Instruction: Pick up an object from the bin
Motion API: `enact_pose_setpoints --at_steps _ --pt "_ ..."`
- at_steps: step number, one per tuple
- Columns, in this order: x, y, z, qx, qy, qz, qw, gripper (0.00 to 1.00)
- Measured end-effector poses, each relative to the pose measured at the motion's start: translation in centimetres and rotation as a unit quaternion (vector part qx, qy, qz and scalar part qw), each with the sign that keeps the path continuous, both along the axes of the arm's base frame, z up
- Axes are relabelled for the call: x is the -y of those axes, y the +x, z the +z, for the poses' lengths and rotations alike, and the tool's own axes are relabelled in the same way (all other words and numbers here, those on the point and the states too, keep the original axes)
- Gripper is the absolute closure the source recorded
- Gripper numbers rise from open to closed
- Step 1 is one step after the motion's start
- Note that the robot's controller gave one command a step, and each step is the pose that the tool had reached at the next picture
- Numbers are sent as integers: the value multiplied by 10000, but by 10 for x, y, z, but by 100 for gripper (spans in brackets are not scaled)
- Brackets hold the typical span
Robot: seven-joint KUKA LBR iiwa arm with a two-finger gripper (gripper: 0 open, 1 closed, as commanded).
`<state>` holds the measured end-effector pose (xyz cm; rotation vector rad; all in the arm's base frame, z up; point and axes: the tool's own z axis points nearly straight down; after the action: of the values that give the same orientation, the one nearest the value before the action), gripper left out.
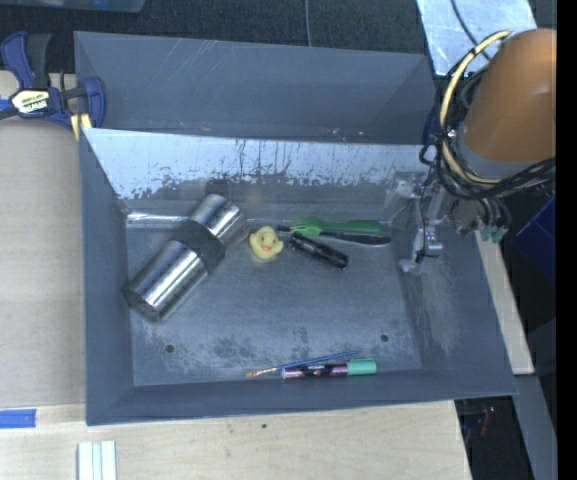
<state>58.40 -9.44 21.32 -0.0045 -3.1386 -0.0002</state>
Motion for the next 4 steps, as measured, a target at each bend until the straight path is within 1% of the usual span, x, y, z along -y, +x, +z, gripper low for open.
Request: enact_pose_setpoints --at_steps 1,2,3,4 --pt "-1 1 3 27 -3 13 10000 0" --pt "-63 38 -55 23 10 -690 9976 0" --pt "-60 41 -75 26 -9 -1188 9929 0" --pt "-62 38 -90 1 -4 -2685 9633 0"
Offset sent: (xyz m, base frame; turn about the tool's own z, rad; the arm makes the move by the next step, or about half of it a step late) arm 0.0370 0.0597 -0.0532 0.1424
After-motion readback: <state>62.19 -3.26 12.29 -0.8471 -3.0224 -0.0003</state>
